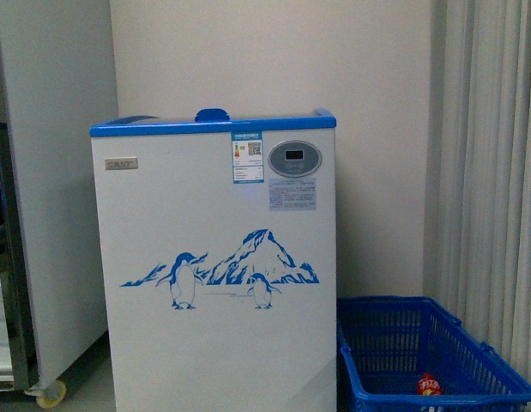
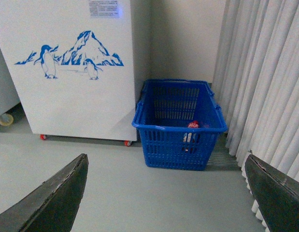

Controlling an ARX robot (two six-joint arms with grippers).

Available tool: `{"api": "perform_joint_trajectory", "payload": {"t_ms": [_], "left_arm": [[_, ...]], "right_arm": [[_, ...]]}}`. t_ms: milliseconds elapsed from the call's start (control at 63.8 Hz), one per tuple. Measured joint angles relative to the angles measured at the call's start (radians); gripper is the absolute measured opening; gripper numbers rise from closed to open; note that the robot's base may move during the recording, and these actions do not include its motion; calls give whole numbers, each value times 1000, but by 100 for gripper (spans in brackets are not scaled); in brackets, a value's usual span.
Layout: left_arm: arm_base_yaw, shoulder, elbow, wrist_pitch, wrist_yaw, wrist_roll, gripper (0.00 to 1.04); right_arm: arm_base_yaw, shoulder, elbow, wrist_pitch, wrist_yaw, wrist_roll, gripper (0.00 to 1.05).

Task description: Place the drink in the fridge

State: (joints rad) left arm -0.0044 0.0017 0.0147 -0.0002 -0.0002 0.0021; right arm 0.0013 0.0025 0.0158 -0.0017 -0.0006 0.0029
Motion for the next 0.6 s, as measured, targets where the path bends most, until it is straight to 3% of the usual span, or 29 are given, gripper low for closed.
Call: {"api": "perform_joint_trajectory", "payload": {"t_ms": [595], "left_arm": [[0, 0, 0, 0, 0, 0, 97]], "right_arm": [[0, 0, 0, 0, 0, 0, 97]]}}
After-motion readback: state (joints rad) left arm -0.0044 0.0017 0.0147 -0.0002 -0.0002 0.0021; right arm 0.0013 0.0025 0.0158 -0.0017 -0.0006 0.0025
